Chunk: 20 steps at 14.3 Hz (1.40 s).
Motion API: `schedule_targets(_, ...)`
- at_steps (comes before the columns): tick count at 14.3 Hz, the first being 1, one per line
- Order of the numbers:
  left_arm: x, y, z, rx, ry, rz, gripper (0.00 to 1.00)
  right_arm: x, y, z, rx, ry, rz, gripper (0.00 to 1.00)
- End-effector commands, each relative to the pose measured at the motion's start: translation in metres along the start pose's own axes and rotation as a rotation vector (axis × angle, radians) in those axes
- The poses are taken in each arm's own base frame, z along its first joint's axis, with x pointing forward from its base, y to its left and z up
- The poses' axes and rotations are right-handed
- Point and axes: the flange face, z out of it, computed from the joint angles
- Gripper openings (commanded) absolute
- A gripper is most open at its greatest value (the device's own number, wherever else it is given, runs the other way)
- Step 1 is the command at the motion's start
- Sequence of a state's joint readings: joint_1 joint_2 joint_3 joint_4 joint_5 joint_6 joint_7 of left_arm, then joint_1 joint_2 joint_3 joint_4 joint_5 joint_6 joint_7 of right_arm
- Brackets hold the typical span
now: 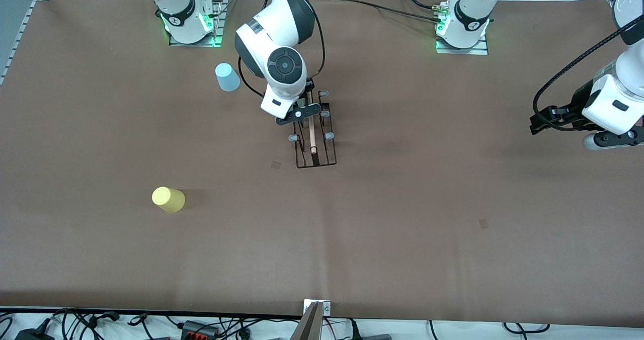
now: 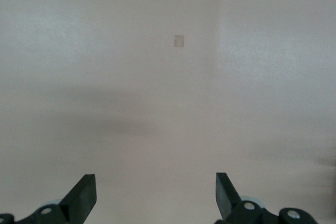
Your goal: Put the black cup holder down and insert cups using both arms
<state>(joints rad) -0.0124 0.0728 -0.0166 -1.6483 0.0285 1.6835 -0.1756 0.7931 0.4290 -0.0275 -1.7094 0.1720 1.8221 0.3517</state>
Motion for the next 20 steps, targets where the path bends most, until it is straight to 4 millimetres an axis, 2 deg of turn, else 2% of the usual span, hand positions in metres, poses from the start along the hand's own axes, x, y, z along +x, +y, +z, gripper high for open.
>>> schedule_targets(1, -0.007, -0.002, -0.006, 0.013, 0.005, 0.02, 1.0, 0.002, -0.003, -0.005, 0.005, 0.007, 0.029, 1.0)
schedule_targets(5, -0.007, -0.002, -0.006, 0.013, 0.005, 0.022, 1.0, 0.002, 0.006, -0.042, 0.019, 0.021, 0.098, 1.0)
schedule_targets(7, -0.007, -0.002, -0.006, 0.013, 0.005, 0.022, 1.0, 0.007, 0.028, -0.055, 0.008, 0.0, 0.151, 1.0)
schedule_targets(9, -0.007, -0.001, -0.006, 0.011, 0.004, 0.022, 1.0, 0.022, 0.073, -0.068, 0.011, 0.02, 0.223, 1.0)
schedule_targets(12, -0.007, -0.001, -0.006, 0.011, 0.004, 0.022, 1.0, 0.048, 0.17, -0.088, -0.008, 0.084, 0.366, 1.0)
schedule_targets(13, -0.007, -0.001, -0.006, 0.01, 0.004, 0.023, 1.0, 0.06, 0.195, -0.088, -0.015, 0.111, 0.409, 1.0)
schedule_targets(17, -0.007, -0.002, -0.007, 0.007, 0.005, 0.021, 1.0, 0.1, 0.309, -0.067, 0.027, 0.205, 0.544, 1.0)
schedule_targets(19, -0.007, -0.002, -0.006, 0.007, 0.004, 0.021, 1.0, 0.118, 0.337, -0.053, 0.023, 0.258, 0.549, 1.0)
schedule_targets(20, -0.007, -0.001, -0.006, 0.007, 0.004, 0.023, 1.0, 0.12, 0.358, -0.05, 0.026, 0.272, 0.551, 1.0)
